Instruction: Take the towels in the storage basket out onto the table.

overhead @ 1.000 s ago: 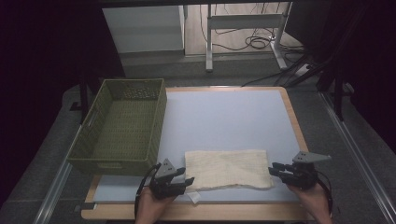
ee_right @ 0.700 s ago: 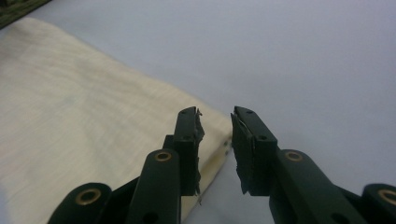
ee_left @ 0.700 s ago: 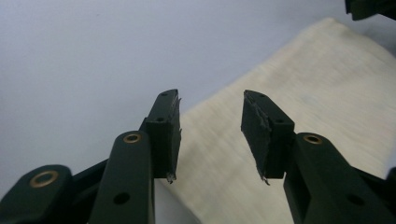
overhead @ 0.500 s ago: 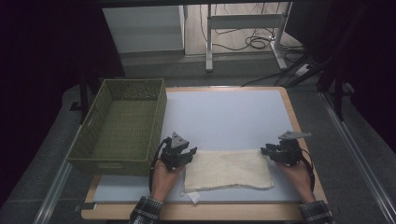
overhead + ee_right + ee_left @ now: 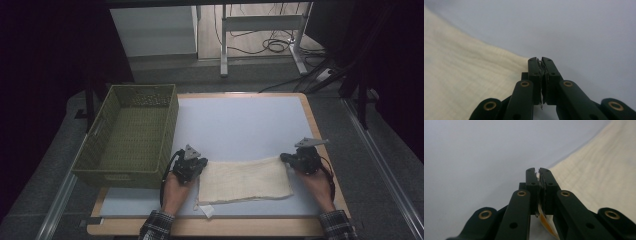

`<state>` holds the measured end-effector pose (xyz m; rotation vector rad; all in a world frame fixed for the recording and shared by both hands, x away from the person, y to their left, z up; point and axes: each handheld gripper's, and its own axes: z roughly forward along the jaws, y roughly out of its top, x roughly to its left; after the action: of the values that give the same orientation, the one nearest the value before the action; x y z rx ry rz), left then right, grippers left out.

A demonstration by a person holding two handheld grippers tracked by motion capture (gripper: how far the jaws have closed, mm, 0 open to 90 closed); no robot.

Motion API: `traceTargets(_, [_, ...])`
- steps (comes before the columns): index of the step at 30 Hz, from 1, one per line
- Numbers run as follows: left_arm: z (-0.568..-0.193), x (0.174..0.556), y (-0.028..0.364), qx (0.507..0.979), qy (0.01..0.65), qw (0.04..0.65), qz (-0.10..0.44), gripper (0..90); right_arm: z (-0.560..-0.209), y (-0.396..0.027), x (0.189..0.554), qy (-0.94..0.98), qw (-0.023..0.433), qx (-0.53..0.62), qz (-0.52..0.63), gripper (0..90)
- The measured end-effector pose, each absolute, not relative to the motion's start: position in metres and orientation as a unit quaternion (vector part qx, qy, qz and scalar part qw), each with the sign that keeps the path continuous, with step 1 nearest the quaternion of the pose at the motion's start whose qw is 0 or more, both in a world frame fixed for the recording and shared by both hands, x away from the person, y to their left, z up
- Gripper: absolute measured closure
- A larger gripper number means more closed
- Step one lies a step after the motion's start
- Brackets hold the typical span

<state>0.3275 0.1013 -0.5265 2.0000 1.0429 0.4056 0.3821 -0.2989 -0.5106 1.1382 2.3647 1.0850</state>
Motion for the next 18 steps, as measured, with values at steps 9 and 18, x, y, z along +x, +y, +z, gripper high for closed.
traceTargets(9, [-0.535,0.34,0.1,0.802,0.421,0.394,0.156,79.6,-0.516,-0.303,0.424,0.806,0.129,0.436,0.379,83.1])
traceTargets(18, [-0.544,0.344,0.103,0.802,0.431,0.37,0.185,50.4,-0.505,-0.31,0.401,0.804,0.139,0.422,0.396,62.8])
